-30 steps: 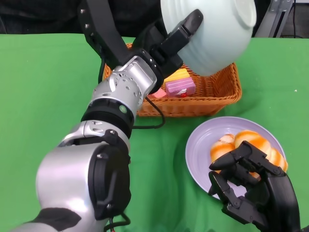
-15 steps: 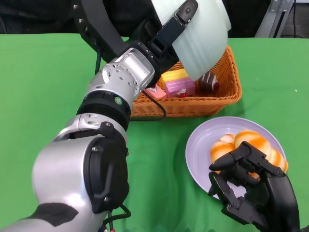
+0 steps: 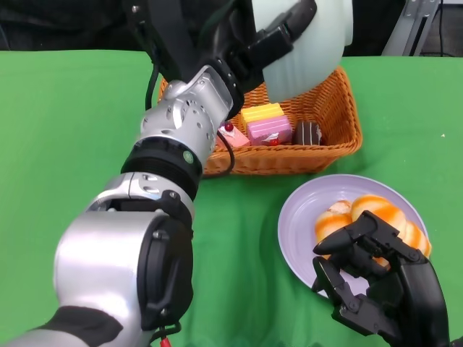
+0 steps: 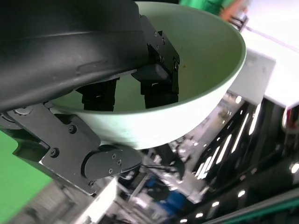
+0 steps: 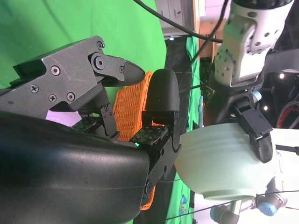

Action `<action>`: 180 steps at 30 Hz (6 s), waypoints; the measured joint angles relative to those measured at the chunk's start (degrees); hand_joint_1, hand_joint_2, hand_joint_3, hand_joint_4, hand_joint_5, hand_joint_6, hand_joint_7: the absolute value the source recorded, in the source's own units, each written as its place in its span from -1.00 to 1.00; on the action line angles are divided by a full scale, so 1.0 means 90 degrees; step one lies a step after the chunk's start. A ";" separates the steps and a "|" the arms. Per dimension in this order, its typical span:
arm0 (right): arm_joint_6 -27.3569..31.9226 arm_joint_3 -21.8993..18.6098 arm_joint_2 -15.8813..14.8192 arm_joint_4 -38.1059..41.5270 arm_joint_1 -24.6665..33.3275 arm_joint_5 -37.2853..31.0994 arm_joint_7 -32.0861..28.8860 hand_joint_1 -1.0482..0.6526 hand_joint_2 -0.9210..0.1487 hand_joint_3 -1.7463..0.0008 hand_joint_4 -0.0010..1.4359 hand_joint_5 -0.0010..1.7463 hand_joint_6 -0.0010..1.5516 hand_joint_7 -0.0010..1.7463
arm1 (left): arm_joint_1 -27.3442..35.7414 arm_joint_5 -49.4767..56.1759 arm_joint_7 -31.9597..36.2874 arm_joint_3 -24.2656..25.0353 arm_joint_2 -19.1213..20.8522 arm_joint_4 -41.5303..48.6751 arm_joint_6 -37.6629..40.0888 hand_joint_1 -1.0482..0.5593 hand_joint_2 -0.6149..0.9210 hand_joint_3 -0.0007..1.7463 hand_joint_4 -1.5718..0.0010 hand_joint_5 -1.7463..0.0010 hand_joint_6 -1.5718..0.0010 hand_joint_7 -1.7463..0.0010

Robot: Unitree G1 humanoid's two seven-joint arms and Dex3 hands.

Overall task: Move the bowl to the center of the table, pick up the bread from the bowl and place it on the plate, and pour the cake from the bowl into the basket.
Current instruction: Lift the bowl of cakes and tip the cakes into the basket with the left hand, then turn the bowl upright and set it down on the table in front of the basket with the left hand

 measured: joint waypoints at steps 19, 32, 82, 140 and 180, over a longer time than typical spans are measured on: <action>0.0063 -0.0064 -0.0061 0.0003 -0.0128 0.0049 0.0026 0.03 -0.66 0.30 -0.02 0.85 -0.24 0.52 | 0.0093 0.1822 -0.0205 -0.1493 0.0301 -0.0251 -0.2783 0.16 0.30 0.56 -0.03 -0.84 -0.06 -0.54; 0.0158 -0.0162 -0.0172 0.0002 -0.0277 0.0251 0.0131 0.03 -0.71 0.32 -0.02 0.85 -0.23 0.52 | 0.0383 0.2959 -0.0140 -0.2310 0.1219 -0.0310 -0.4763 0.23 0.46 0.40 0.07 -0.93 0.04 -0.67; 0.0123 -0.0354 -0.0165 0.0369 -0.0562 0.0533 0.0261 0.09 -0.60 0.18 -0.05 0.91 -0.20 0.49 | 0.3296 1.0364 1.1742 -0.6558 0.4972 -0.1642 -0.6360 0.33 0.29 0.37 -0.04 -0.69 0.14 -0.78; 0.0110 -0.0298 -0.0108 0.0218 -0.0508 0.0402 0.0127 0.06 -0.52 0.11 -0.02 0.89 -0.17 0.48 | 0.3911 1.0490 1.1031 -0.8031 0.4672 -0.0418 -0.5748 0.19 0.72 -0.90 0.15 -1.00 0.19 -0.86; 0.0093 -0.0294 -0.0117 0.0263 -0.0508 0.0393 0.0098 0.06 -0.54 0.17 -0.03 0.90 -0.18 0.47 | 0.4131 0.7719 0.6489 -0.6785 0.5289 -0.0947 -0.8020 -1.00 1.00 -0.22 0.65 1.00 0.65 1.00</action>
